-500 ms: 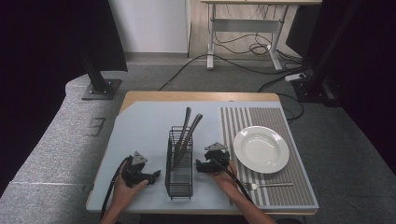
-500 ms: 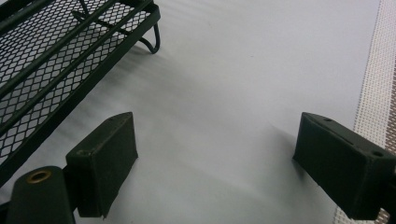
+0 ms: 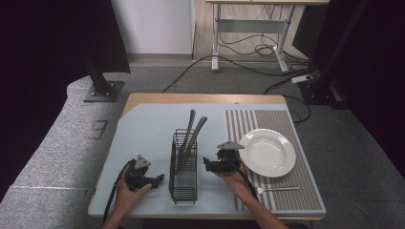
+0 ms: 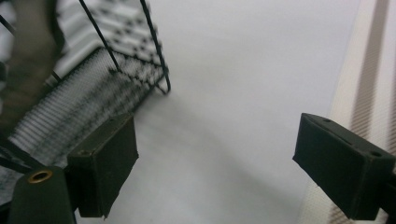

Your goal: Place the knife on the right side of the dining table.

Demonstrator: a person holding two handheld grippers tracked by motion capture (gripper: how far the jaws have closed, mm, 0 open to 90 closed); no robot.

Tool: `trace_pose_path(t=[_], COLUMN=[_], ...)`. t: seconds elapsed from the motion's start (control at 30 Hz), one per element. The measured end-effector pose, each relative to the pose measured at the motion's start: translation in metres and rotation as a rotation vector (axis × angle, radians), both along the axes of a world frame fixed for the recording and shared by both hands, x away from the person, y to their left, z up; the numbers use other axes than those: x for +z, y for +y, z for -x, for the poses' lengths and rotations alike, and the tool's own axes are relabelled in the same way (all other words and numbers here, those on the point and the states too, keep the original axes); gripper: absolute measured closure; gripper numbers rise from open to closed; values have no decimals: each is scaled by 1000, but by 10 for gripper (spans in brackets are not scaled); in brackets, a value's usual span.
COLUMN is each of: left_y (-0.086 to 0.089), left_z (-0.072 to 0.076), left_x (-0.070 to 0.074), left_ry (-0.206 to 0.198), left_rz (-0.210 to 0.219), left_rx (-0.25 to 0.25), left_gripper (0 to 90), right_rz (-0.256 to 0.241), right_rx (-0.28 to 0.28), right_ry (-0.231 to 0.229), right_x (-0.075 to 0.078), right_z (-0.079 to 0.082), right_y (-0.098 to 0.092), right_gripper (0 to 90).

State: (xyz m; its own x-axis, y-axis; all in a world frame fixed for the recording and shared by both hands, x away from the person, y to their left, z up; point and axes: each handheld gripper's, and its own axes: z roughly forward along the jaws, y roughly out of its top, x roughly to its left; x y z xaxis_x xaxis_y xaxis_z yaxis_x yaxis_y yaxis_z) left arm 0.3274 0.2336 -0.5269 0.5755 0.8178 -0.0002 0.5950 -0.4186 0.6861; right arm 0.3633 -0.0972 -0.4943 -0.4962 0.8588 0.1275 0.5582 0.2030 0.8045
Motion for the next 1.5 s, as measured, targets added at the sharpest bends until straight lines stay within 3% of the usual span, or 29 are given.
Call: trace_pose_path(t=[0.33,0.63,1.1,1.5], left_y=[0,0,0,0], left_z=[0,0,0,0], left_x=[0,0,0,0], left_ry=[0,-1,1,1], left_rz=[1,2,1,1], left_rx=[1,1,1,0], left_gripper=[132,132,132,132], right_rz=[-99,-102,-100,-110], right_rx=[9,77,134,133], right_ry=[-113,-160,-187,-194], right_x=[65,105,119,122], right_z=[-6,-22,-42,-50], right_y=[-18,7,41,45], right_gripper=[134,150,191,198])
